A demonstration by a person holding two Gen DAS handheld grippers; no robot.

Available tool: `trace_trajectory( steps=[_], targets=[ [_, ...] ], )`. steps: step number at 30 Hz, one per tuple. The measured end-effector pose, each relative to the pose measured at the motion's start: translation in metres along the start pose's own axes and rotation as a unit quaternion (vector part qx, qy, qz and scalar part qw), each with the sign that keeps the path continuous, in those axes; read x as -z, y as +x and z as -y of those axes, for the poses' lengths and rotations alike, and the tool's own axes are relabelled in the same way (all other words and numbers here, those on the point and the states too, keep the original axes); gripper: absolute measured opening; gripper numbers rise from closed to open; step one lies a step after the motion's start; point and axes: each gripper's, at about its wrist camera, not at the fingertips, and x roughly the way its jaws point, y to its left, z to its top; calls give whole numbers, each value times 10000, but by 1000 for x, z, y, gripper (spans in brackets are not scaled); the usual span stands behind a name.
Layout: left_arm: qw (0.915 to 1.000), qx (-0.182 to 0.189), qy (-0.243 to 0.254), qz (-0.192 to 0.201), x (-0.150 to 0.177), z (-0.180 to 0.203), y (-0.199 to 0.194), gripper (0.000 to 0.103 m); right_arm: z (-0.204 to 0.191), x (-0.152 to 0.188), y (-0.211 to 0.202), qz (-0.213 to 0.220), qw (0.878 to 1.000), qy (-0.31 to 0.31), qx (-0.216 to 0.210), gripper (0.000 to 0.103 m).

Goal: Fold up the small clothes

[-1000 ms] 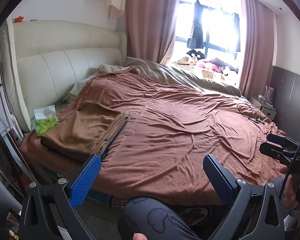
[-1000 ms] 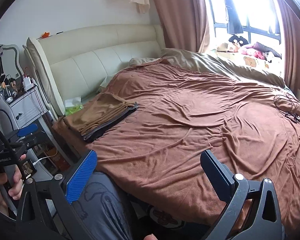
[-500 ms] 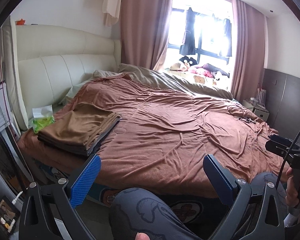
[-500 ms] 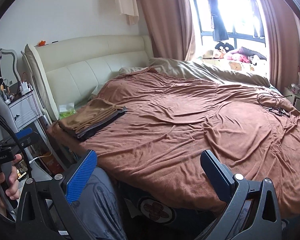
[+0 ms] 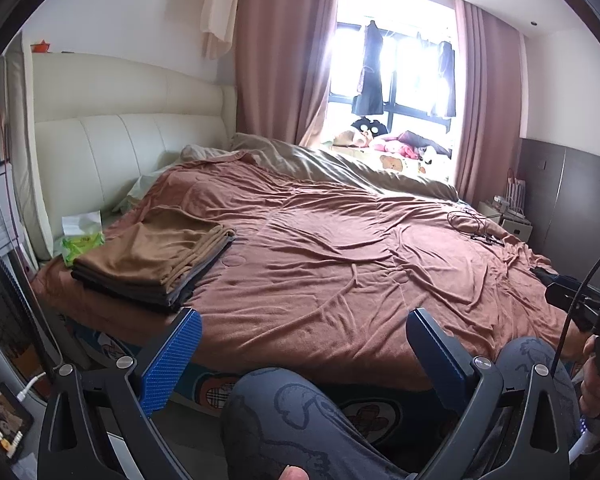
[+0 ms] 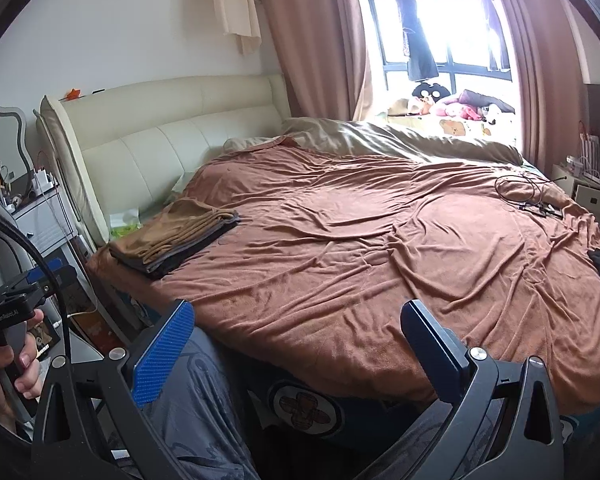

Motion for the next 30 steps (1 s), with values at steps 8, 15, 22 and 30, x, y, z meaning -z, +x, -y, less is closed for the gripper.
trace_trajectory(
  steps=[8, 15, 22, 30],
  targets=[
    [10000, -4, 50, 26, 2, 1, -4, 102, -3, -3, 2, -46, 10000, 4, 18, 103],
    [10000, -6, 16, 93, -1, 1, -8, 102, -5, -3, 1, -26, 10000, -19, 36, 103],
    [9999, -42, 25, 140, -3, 1, -10, 102, -4, -1, 0, -24, 10000, -25, 52, 103],
    [9999, -71, 25, 140, -4, 1, -11, 102, -4, -1, 0, -26, 10000, -35, 53, 103]
  ],
)
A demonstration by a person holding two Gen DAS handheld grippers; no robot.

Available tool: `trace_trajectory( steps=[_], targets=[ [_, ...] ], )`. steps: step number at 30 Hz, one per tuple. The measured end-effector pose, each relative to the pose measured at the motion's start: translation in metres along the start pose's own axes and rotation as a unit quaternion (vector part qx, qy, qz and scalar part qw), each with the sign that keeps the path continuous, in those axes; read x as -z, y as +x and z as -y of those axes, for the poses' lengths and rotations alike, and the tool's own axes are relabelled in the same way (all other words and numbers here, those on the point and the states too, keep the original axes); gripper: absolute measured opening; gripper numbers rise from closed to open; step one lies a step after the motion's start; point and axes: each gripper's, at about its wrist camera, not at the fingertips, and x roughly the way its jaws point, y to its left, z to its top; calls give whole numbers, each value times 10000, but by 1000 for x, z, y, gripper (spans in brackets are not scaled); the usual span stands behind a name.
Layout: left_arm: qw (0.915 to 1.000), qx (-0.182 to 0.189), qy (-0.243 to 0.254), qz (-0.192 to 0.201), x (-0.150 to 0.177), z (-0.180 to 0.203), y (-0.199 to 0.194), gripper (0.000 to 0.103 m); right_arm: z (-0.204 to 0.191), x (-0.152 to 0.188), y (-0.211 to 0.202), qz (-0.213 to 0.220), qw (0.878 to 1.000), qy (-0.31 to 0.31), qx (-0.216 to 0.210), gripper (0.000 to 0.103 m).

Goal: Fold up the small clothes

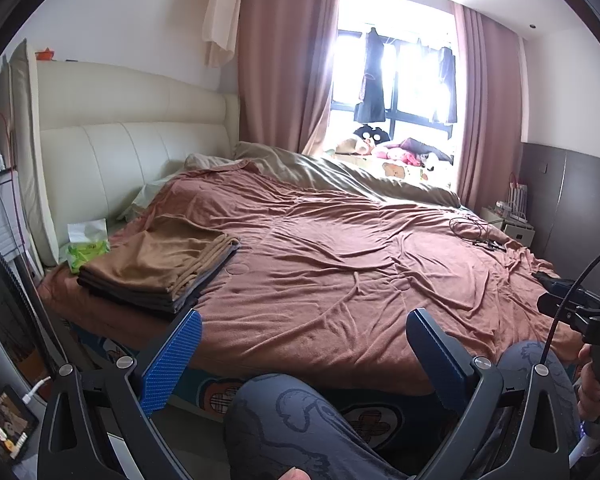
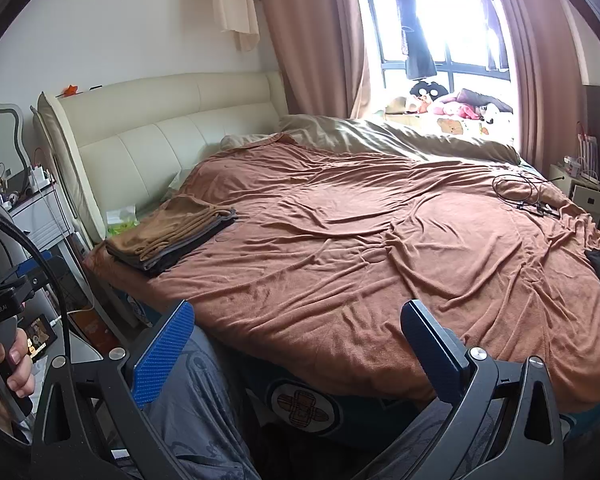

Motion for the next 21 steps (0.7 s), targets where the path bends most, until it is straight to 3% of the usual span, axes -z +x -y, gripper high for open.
trace_trajectory(
  steps=[21],
  targets=[
    [9999, -58, 65, 64, -2, 2, -4, 102, 12, 1, -7, 67, 9999, 108, 9, 103]
  ],
)
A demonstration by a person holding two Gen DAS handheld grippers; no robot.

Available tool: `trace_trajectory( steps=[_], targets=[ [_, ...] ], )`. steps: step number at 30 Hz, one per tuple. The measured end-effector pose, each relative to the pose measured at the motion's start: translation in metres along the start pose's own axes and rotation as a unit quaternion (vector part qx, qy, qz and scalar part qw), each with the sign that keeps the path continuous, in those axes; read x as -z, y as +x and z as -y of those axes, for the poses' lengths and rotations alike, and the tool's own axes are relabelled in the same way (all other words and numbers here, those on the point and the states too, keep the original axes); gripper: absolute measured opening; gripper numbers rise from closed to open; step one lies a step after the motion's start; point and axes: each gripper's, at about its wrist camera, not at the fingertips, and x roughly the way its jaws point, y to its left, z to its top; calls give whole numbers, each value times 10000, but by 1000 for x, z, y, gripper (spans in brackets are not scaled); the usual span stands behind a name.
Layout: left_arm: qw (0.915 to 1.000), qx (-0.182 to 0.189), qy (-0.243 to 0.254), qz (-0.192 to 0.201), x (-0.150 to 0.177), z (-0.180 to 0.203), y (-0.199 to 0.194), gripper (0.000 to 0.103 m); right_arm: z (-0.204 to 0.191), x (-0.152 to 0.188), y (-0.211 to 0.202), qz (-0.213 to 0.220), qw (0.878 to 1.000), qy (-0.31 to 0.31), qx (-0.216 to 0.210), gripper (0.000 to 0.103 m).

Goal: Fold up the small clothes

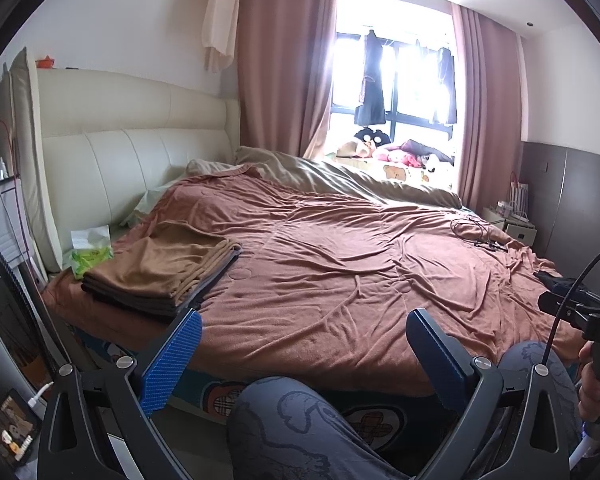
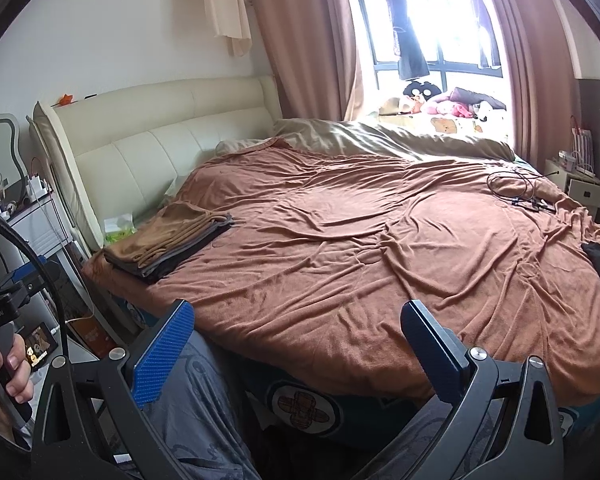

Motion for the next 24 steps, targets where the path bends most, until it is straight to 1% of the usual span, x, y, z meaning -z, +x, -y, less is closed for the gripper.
trace_trajectory(
  steps=[11, 24],
  targets=[
    [10000, -9, -7, 53, -3, 1, -7, 103, 2, 0, -3, -3, 10000, -18, -16, 103],
    [10000, -11, -15, 22, -2, 1, -13, 102, -1, 2, -8, -29, 10000, -78, -7, 103]
  ],
)
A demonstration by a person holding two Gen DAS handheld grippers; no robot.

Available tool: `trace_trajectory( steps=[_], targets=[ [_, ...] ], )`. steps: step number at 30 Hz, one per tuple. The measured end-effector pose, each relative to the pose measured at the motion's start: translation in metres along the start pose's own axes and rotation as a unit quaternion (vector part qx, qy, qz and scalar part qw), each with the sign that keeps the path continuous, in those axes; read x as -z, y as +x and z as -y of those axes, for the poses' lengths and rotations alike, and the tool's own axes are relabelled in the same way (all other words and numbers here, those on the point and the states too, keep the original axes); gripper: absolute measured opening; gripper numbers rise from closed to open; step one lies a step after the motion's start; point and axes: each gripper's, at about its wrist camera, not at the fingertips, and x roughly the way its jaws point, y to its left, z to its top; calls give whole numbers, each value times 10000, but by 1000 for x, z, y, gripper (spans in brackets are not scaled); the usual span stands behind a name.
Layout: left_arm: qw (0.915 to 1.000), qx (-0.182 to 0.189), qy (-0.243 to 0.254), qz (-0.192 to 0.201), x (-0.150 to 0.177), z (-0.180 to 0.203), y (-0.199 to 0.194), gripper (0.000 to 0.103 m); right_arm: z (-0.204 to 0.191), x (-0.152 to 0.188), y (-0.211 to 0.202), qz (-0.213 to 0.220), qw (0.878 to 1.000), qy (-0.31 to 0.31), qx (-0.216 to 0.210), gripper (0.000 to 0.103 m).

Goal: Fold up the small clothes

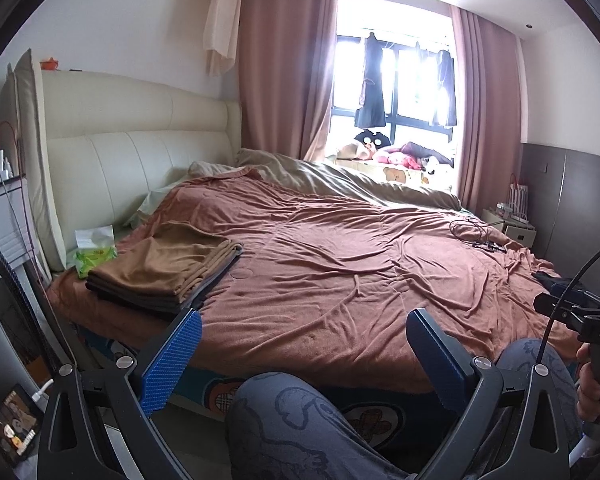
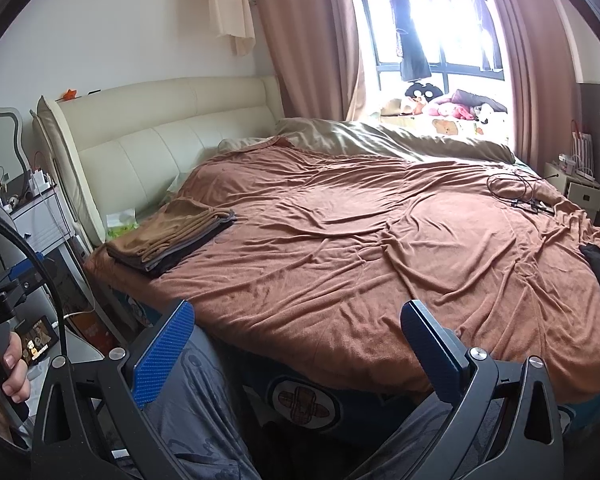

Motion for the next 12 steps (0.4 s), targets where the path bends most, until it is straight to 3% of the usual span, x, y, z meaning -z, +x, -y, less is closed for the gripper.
trace_trajectory(
  steps=[12],
  targets=[
    [10000, -8, 17, 28, 8, 1, -17, 102, -4, 2, -10, -70, 9999, -26, 74, 103]
  ],
)
